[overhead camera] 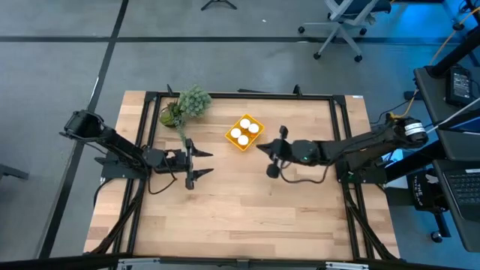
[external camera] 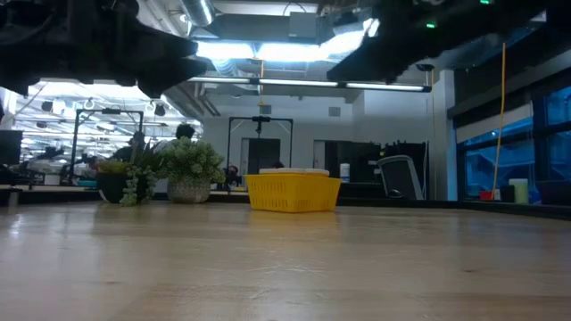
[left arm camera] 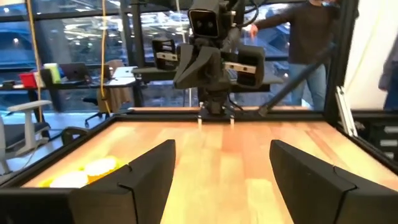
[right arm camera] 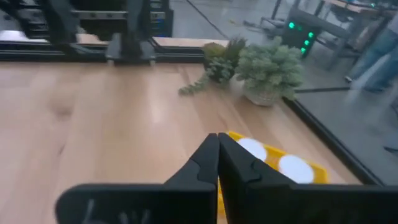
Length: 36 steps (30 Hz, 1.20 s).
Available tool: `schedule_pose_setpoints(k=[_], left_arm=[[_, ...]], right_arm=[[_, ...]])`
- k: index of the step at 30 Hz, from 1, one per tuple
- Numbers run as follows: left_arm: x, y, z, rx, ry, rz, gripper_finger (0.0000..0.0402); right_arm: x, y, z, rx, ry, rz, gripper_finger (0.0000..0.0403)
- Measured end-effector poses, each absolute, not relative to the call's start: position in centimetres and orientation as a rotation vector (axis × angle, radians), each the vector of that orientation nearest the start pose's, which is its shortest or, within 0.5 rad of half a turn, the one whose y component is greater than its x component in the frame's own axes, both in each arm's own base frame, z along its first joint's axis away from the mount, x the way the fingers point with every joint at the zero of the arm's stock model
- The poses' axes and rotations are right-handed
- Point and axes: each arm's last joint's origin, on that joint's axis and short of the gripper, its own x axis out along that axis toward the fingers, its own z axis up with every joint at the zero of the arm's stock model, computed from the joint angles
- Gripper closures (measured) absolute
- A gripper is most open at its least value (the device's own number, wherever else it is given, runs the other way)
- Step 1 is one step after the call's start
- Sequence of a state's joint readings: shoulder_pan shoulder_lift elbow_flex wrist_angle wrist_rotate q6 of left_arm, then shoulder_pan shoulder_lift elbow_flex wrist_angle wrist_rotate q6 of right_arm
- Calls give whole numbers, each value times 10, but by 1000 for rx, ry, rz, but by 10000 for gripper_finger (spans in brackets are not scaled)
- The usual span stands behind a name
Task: Pick and place pill bottles into a basket
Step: Return to Home Position
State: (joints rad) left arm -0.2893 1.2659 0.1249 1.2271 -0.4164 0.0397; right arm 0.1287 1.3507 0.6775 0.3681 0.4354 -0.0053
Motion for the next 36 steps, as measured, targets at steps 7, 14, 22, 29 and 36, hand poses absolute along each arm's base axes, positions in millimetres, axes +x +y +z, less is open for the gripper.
schedule_pose_setpoints(k=[7,14,22,29,36], left_arm=[[191,-48,163,34,-15,113,234],[202,-48,165,24,56,97,364],[200,-47,168,21,33,92,400],[173,-37,182,41,-59,105,400],[141,-27,185,5,-107,140,400]], right_arm=[[255,36,206,-54,236,-250,387],[244,42,194,-23,195,-216,398],[243,46,195,-25,156,-92,397],[244,46,196,-22,143,-92,393],[244,46,196,-22,143,-92,393]])
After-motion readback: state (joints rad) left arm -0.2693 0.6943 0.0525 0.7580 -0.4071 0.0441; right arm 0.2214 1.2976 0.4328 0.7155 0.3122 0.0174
